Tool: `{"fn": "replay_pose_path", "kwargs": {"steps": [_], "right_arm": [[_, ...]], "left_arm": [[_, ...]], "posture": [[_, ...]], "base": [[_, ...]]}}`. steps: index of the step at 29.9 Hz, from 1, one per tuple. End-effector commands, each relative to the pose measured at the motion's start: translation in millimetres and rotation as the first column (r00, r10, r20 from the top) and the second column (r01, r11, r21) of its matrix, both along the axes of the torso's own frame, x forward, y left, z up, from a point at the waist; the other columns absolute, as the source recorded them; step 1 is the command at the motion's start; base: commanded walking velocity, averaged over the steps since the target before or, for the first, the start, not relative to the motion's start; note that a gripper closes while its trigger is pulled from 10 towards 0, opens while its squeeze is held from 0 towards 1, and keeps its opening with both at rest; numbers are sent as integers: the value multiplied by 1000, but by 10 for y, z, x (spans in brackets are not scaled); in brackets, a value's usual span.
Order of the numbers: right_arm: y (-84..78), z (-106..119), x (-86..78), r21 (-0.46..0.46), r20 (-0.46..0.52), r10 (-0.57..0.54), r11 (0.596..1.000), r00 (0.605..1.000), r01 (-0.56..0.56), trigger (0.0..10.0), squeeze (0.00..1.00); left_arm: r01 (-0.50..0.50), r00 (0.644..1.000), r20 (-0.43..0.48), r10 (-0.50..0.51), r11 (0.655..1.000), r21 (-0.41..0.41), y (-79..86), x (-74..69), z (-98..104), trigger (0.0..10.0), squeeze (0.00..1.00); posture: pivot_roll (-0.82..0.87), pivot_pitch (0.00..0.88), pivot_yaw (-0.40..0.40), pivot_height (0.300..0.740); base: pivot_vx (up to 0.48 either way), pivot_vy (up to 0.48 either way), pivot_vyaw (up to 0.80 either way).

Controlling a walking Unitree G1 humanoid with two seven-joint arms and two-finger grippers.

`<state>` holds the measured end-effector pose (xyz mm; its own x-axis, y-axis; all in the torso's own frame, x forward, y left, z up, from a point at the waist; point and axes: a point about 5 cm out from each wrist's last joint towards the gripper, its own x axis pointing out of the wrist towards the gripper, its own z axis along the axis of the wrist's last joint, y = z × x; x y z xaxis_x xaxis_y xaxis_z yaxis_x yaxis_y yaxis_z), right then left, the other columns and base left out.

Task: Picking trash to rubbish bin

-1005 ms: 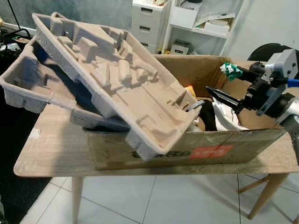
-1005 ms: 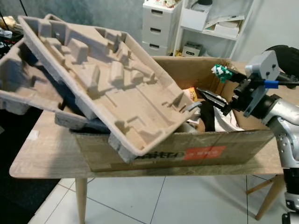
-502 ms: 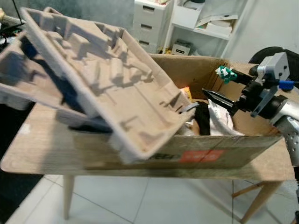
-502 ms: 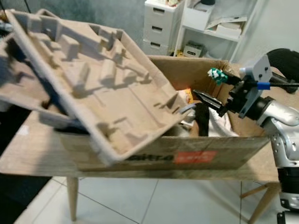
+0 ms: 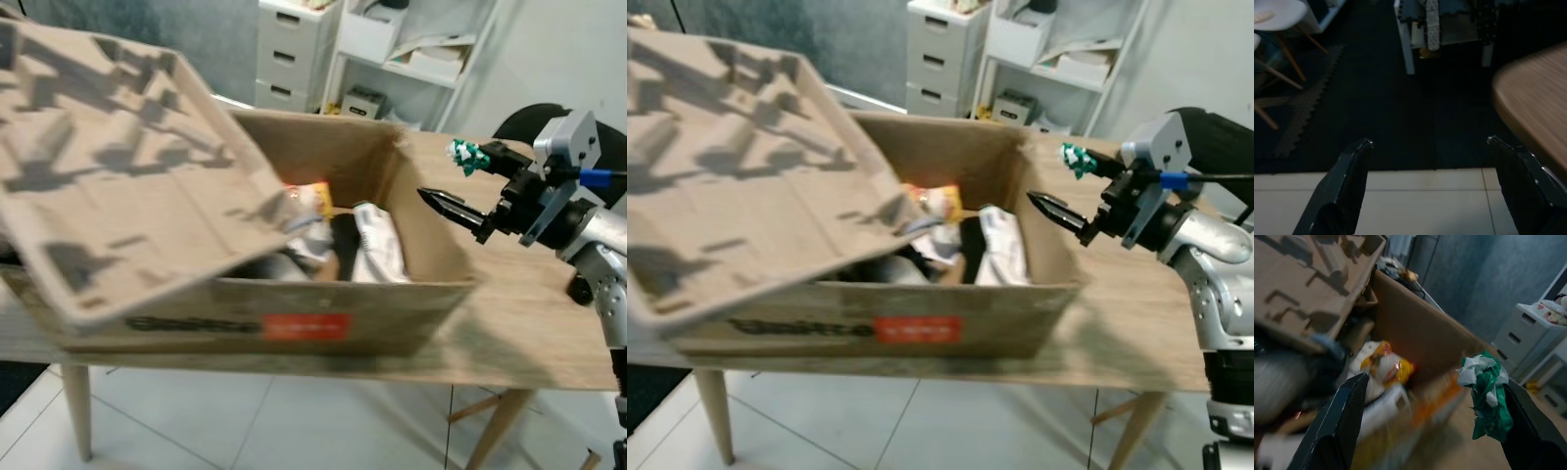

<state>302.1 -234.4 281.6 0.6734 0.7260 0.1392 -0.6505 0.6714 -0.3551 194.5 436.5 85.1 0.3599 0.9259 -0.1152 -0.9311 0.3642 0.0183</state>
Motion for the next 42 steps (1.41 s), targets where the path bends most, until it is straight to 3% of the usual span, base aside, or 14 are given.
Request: {"fn": "replay_pose_path", "kwargs": {"steps": [1, 7, 12, 23, 32, 42], "right_arm": [[-5, -9, -28, 9, -5, 15, 1000, 1000, -15, 10000, 0], [150, 17, -111, 81, 19, 157, 984, 987, -158, 10000, 0], [390, 56, -191, 152, 62, 313, 936, 948, -319, 10000, 0], [564, 37, -156, 202, 77, 368, 904, 926, -376, 10000, 0], [570, 1, -156, 191, 67, 364, 909, 929, -370, 10000, 0], [539, 14, -134, 195, 79, 338, 917, 938, -347, 10000, 0]], "left_arm": [[-31, 999, -13, 31, 1000, -1, 71, -65, 27, 10000, 0], [-70, 997, -13, 70, 998, -1, 119, -135, 37, 10000, 0], [-83, 996, 9, 83, 996, 24, 157, -144, 105, 10000, 0], [-130, 988, 98, 118, 985, 117, 319, -137, 456, 10000, 0], [-150, 977, 179, 118, 973, 176, 403, -110, 729, 10000, 0], [-166, 931, 359, 70, 956, 244, 499, -126, 1129, 10000, 0]], "posture": [[72, 104, -53, 740], [73, 105, -51, 740], [78, 105, -56, 740], [85, 108, -58, 740], [83, 103, -56, 740], [78, 98, -62, 740]], "base": [[0, -240, 0], [0, 0, 0], [0, 0, 0], [0, 0, 465], [0, 0, 755], [0, 0, 580]]}}
